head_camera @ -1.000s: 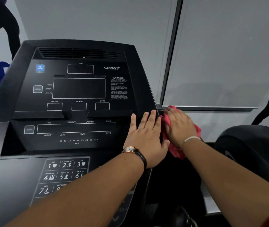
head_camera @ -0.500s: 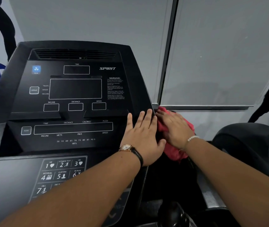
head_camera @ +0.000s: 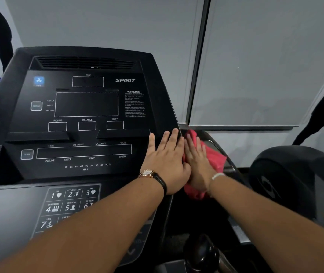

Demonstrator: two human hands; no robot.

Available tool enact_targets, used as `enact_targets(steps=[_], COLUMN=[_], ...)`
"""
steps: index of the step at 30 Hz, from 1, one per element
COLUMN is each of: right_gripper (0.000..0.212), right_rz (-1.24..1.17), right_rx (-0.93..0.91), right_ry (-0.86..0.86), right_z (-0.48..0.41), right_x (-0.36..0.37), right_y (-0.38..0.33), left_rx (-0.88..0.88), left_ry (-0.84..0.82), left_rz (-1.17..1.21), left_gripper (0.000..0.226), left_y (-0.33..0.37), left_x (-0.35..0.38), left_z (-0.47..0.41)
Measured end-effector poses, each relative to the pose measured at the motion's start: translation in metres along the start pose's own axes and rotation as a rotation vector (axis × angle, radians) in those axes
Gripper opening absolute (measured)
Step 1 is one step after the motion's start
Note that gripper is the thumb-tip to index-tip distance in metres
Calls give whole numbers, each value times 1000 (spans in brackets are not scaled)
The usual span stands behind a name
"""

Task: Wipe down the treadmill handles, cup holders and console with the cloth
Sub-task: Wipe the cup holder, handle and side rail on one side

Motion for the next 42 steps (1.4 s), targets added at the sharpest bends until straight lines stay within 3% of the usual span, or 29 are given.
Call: enact_targets(steps=[2,5,10,13,16,18,23,27,32,36,42], right_gripper=[106,86,66,52,52,55,39,32,40,33,26], right_rz=[-132,-566,-525,-485,-362,-236,-249,-317,-363,-358,-508], right_rx=[-16,-71,-196,-229,-200,-124,55,255,164,30,16], right_ry=[-89,-379,-544,-448,-378,-301,38,104,44,-56,-134], right_z=[21,63,96,92,81,67,28,20,45,55,61], right_x=[17,25,7,5,14,17,1,-15,-8,-13,-5], right_y=[-9,-23,-24,-29,-29,-23,-3,6,-10,-8,-12], left_rx=[-2,-5,-6,-3,-5,-3,-5,-6,-4,0,0], left_ry=[-1,-5,-17,-19,-14,-14,-20,-14,-13,-16,-20], left_rz=[1,-2,-11,-11,-15,-13,2,6,8,1,0], left_gripper=[65,65,65,65,65,65,64,65,64,64,64], left_y=[1,1,0,0,-1,0,1,0,-1,0,0], left_x=[-1,-1,1,1,1,1,-1,-1,0,1,0], left_z=[0,0,0,-1,-1,0,0,0,0,0,0])
Point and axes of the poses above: each hand's wrist, its own z-axis away from the middle knuckle, its own x-axis out of the palm, y = z × x, the point moved 5 cm from there along -z, towards the middle knuckle, and after that the axes turned 11 degrees about x, right-handed, at the moved point
